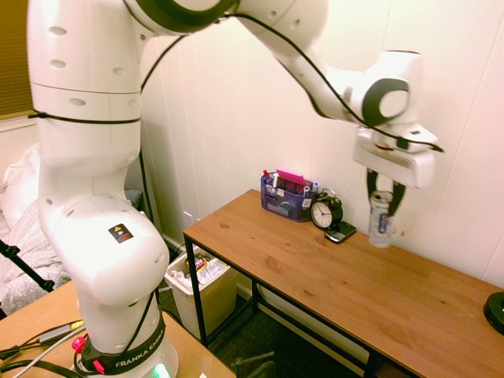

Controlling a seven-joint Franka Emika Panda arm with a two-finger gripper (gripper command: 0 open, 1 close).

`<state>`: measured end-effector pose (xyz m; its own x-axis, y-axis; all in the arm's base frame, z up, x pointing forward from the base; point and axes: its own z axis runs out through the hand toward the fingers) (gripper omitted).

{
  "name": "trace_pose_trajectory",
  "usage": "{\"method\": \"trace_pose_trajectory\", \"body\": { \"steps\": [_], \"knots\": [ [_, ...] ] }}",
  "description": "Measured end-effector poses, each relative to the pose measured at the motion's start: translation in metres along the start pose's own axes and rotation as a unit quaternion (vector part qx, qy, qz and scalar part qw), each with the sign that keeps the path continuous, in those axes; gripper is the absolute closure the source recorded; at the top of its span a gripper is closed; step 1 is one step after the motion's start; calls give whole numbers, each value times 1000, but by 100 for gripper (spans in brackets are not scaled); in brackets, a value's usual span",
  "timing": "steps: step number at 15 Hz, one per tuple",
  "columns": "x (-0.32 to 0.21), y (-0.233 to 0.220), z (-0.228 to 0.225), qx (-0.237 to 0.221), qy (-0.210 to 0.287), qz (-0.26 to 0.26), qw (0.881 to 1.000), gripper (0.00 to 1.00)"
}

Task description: Throw the can in the trash bin

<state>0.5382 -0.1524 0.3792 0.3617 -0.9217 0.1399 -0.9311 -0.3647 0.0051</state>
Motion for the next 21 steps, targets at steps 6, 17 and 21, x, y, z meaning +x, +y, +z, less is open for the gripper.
{"method": "trace_pose_trajectory", "body": {
  "steps": [6,17,21],
  "knots": [
    [-340,-44,-122,13,17,-172,985,100],
    [-548,-153,-98,26,-60,-308,949,0],
    [-536,-169,-98,16,-51,-297,954,0]
  ]
}}
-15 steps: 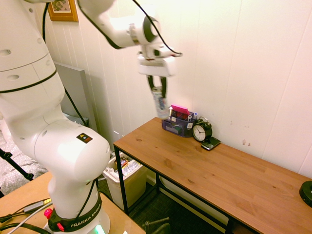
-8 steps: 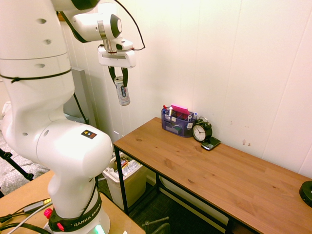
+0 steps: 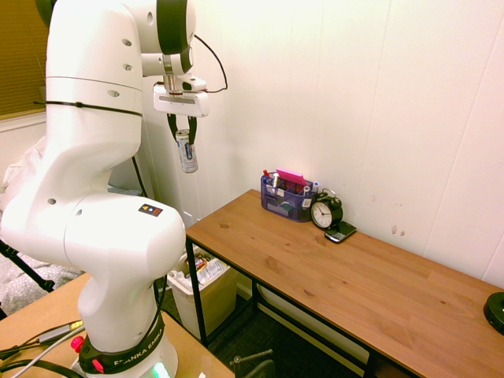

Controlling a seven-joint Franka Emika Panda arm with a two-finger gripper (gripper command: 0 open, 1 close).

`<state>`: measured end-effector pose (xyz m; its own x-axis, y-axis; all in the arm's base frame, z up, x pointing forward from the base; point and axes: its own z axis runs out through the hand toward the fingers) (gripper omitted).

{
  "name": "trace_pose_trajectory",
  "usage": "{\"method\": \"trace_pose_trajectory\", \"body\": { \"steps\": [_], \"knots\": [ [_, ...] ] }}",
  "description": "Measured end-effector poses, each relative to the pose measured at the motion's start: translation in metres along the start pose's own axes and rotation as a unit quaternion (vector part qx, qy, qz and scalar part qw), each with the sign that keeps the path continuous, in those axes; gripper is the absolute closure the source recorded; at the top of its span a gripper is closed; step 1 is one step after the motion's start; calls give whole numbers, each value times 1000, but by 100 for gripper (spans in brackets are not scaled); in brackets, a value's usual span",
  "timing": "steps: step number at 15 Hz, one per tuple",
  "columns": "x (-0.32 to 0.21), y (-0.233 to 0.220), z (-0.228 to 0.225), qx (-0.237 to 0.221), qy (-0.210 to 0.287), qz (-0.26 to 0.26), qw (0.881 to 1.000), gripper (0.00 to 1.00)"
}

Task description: Throw the can in the trash bin

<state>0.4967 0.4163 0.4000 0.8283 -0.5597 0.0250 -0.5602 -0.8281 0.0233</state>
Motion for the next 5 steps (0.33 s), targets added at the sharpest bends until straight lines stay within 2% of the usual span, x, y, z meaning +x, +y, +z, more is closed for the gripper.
{"method": "trace_pose_trajectory", "body": {
  "steps": [5],
  "knots": [
    [13,4,1,-4,5,14,1000,0]
  ]
}}
